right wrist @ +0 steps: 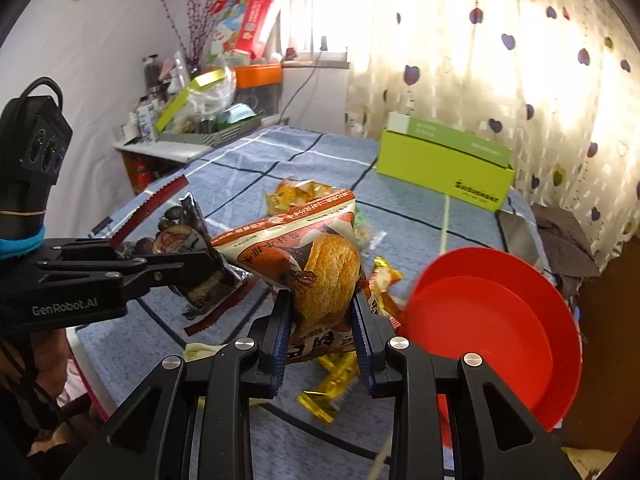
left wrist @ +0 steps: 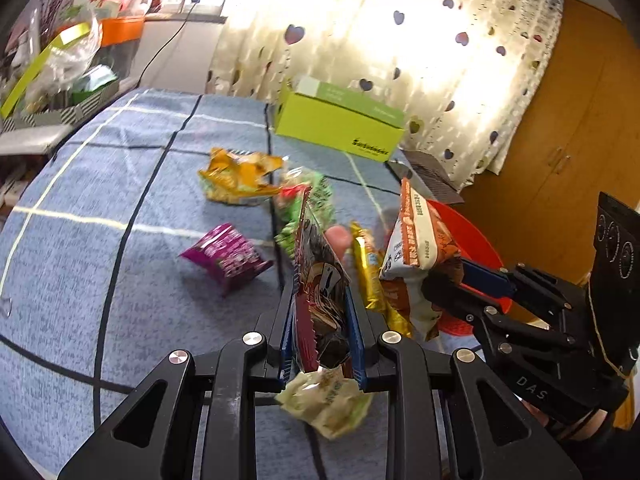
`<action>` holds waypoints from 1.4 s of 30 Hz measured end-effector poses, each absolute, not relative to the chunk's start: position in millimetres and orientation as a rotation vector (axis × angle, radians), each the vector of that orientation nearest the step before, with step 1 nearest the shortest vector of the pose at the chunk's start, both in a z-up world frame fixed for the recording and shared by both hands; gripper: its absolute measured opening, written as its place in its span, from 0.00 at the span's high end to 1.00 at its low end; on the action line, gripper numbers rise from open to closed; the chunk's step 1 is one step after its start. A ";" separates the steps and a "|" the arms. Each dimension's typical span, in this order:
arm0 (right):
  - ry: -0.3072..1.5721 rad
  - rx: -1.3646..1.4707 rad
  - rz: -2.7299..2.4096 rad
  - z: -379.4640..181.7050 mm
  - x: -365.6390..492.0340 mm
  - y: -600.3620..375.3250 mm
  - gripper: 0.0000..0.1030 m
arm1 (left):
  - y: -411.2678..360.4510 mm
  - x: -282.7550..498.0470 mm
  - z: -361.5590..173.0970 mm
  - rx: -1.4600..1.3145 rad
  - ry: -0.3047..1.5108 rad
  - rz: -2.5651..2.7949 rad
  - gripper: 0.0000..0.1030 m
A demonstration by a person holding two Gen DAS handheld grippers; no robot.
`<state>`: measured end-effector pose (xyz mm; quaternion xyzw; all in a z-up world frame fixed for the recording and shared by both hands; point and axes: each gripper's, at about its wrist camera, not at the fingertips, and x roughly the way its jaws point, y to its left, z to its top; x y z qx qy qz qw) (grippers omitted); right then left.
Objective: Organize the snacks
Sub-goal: 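Carry both held bags over the red basket with both grippers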
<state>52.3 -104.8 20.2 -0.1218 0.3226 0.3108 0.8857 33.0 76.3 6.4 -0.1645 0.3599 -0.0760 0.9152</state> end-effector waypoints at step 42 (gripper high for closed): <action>0.811 -0.112 0.317 -14.4 107.9 -256.1 0.74 | -90.2 133.4 6.5 -0.160 0.861 -0.459 0.76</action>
